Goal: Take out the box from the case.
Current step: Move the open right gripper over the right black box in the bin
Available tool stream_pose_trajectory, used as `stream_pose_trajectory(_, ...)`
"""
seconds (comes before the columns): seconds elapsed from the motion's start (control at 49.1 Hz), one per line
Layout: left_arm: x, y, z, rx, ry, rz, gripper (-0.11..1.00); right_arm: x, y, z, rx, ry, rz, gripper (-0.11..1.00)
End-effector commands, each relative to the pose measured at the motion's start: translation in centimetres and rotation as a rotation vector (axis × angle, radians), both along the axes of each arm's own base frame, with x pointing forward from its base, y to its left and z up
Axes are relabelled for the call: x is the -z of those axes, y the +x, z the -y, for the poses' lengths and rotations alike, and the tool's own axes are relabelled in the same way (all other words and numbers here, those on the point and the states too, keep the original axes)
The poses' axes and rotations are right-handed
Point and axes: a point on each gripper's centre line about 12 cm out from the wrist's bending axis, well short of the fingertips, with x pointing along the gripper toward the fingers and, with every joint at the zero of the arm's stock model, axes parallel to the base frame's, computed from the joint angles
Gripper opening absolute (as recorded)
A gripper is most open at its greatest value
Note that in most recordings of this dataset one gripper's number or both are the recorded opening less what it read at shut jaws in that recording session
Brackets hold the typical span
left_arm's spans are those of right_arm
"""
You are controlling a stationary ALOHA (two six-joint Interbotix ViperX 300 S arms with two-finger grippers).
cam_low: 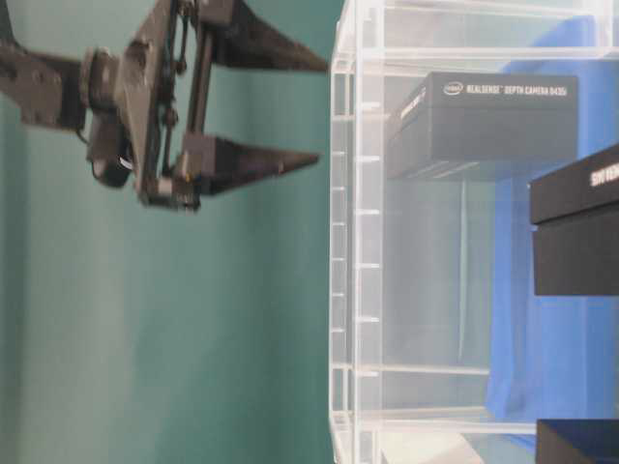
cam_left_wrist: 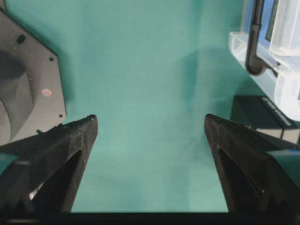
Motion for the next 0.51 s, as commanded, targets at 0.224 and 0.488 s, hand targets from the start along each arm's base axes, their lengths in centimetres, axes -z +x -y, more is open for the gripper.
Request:
stream_pose_trajectory(0.224, -0.81, -0.01, -0.16, 0.027, 0.021, 0.026, 0.99, -1.33, 1.32, -0.12, -0.001, -0.013, 0.045, 0.91)
stream_pose_trajectory(0.488, -0.81, 0.03, -0.07, 0.03, 0.021, 0.026, 0.99, -1.35, 1.26, 0.06, 0.006, -0.027, 0.041, 0.91)
